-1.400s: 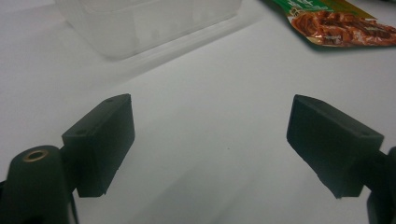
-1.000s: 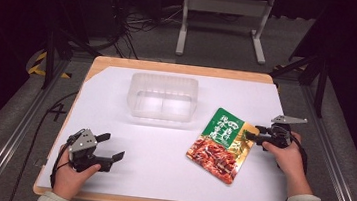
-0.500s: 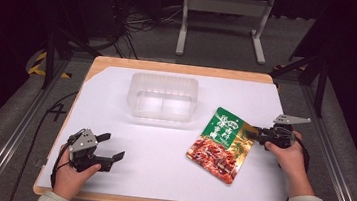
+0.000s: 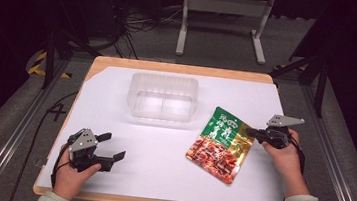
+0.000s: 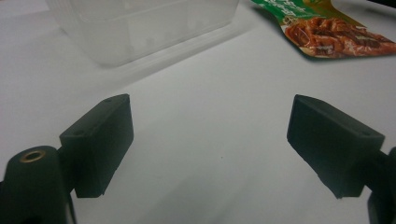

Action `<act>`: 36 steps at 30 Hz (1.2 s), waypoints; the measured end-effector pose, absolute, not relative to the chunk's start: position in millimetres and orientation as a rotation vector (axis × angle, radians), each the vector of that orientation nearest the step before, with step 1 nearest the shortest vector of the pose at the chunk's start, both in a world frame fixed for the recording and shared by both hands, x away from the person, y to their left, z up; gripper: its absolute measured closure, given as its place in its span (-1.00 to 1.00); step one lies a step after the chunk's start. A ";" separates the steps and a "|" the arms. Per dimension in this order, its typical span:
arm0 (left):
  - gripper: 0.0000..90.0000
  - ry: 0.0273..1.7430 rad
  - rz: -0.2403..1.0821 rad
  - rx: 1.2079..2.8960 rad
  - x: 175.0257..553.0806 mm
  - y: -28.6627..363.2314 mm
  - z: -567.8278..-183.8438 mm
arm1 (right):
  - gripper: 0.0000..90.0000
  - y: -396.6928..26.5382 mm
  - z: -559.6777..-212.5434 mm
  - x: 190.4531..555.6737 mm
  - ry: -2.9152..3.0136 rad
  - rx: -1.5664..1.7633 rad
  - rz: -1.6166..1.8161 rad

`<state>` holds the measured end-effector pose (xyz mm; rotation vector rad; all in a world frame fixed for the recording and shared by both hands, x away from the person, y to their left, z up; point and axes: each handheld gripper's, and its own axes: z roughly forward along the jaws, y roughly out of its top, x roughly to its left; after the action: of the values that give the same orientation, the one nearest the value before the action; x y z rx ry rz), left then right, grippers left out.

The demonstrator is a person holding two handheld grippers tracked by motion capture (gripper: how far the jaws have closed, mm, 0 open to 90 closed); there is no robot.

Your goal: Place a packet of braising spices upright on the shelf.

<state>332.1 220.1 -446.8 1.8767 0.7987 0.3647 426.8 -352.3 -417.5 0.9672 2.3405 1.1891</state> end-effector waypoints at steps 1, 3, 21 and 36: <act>-0.67 0.793 0.366 1.876 332.4 220.0 -446.2 | 1.00 -351.6 -414.5 425.3 2.332 0.959 1.195; -0.68 0.789 0.366 1.870 332.4 218.7 -445.1 | 1.00 -350.8 -407.8 422.1 2.311 0.944 1.216; -0.63 0.706 0.343 1.906 332.8 193.3 -424.1 | 1.00 -326.9 -332.0 372.4 2.196 0.701 1.333; -0.43 0.656 0.320 1.901 337.2 168.7 -409.8 | 1.00 -297.5 -289.5 329.3 2.137 0.483 1.337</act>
<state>337.2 168.7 -409.8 1.9010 0.6560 0.3200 329.3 -297.5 -289.5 0.4831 2.1368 1.3366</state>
